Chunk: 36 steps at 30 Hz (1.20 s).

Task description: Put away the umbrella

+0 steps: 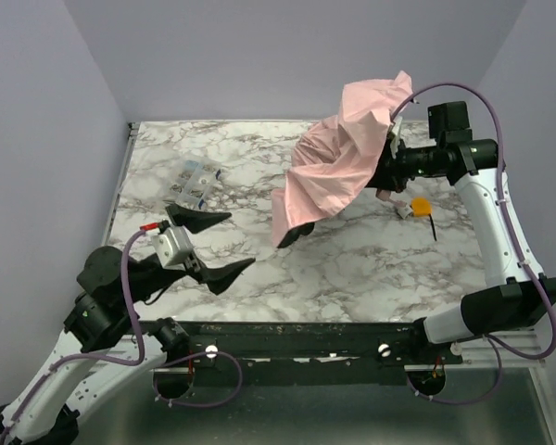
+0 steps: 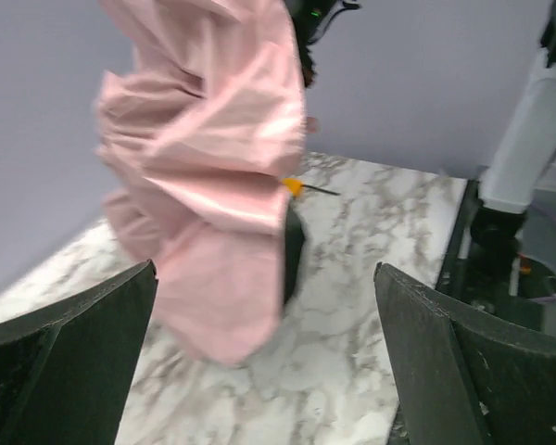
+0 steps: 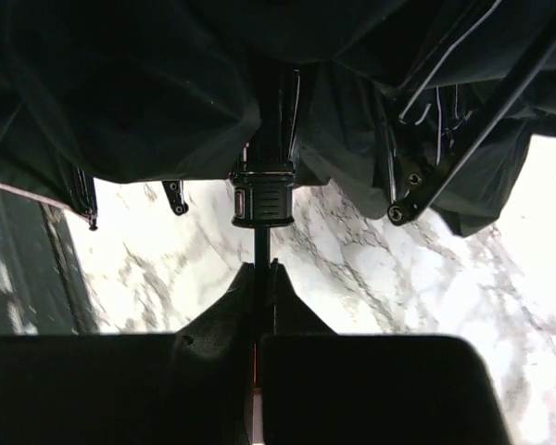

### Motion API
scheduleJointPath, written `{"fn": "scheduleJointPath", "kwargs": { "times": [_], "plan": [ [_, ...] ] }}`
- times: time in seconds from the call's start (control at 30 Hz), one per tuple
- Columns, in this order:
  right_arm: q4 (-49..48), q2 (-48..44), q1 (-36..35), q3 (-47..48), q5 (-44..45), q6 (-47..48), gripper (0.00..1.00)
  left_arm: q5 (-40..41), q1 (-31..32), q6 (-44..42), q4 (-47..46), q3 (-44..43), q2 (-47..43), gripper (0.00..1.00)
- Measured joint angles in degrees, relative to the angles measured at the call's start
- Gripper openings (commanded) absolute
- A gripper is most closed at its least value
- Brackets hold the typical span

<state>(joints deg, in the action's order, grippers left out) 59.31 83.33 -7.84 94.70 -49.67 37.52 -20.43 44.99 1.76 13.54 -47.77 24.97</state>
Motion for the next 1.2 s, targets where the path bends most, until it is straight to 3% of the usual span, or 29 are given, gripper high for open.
{"fn": "scheduleJointPath", "kwargs": {
  "times": [0.17, 0.27, 0.37, 0.53, 0.63, 0.77, 0.9, 1.03, 1.2],
  "plan": [
    [7.78, -1.99, -0.09, -3.28, 2.01, 19.19, 0.01, -5.99, -11.23, -0.79, 4.24, -8.83, 6.64, 0.98],
    [11.58, -2.78, -0.11, -3.85, 2.36, 28.17, 0.0, -12.37, -16.39, 4.63, 2.25, -8.41, 13.25, 0.98],
    [18.03, -0.33, -0.11, 2.54, 3.04, 34.42, 0.01, -15.5, -18.6, 9.38, -0.2, -4.26, 16.79, 0.99],
    [20.37, 4.79, -0.33, 23.06, 2.78, 34.6, 0.01, -15.91, -19.23, 9.7, -10.1, 9.94, 9.79, 0.99],
    [20.74, 3.61, -0.31, 29.7, 1.09, 34.29, 0.0, -16.68, -19.28, 3.85, -15.69, 17.59, 3.52, 0.99],
    [21.0, 2.47, -0.35, 35.6, -1.86, 31.15, 0.0, -16.24, -19.32, -0.74, -19.45, 20.31, 1.11, 0.98],
    [21.22, 3.39, -0.37, 39.04, -3.17, 27.04, 0.01, -16.59, -19.39, -2.21, -24.81, 22.32, 3.41, 0.99],
    [21.49, 3.61, -0.48, 35.82, -2.71, 25.9, 0.01, -15.65, -19.56, -5.49, -26.47, 23.34, 5.92, 0.99],
    [22.45, 7.87, -1.25, 34.75, -0.28, 20.57, 0.0, -14.64, -22.32, -2.29, -28.68, 20.09, 10.08, 0.98]
  ]
}}
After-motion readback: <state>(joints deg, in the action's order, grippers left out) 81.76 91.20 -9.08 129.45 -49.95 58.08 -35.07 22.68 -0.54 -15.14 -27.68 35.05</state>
